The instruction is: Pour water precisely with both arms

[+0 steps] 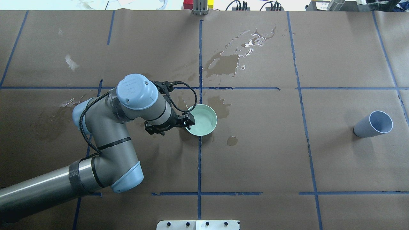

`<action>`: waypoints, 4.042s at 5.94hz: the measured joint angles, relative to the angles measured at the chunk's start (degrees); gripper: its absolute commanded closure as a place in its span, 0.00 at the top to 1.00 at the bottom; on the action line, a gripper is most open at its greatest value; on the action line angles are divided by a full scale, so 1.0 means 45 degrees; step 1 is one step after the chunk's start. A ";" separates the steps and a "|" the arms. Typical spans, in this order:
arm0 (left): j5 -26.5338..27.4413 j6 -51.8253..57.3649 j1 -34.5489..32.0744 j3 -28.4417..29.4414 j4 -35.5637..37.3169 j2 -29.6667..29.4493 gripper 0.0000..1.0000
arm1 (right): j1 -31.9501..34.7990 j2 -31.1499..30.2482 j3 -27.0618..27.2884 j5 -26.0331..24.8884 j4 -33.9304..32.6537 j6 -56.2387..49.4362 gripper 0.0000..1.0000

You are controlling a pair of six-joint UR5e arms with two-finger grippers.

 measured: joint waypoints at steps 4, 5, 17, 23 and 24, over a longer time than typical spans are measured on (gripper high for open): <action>0.0000 -0.0185 0.0003 0.1414 -0.0104 -0.0976 0.39 | 0.0493 -0.0424 0.0345 -0.0534 -0.0016 -0.0105 1.00; 0.0000 -0.0187 0.0006 0.1643 -0.0198 -0.1029 0.24 | 0.0499 -0.0455 0.0361 -0.0532 -0.0015 -0.0105 1.00; -0.3262 0.7225 -0.3871 -0.1070 -0.2847 0.5219 0.00 | 0.0500 -0.0333 0.0635 -0.0417 -0.0047 -0.0099 1.00; -0.6271 1.3508 -0.7405 0.1294 -0.3619 0.8000 0.01 | 0.0481 -0.0448 0.0663 0.0240 -0.0102 0.0032 1.00; -0.6281 1.3556 -0.7430 0.1456 -0.3619 0.8085 0.03 | 0.0481 -0.0449 0.0667 0.0328 -0.0108 0.0066 1.00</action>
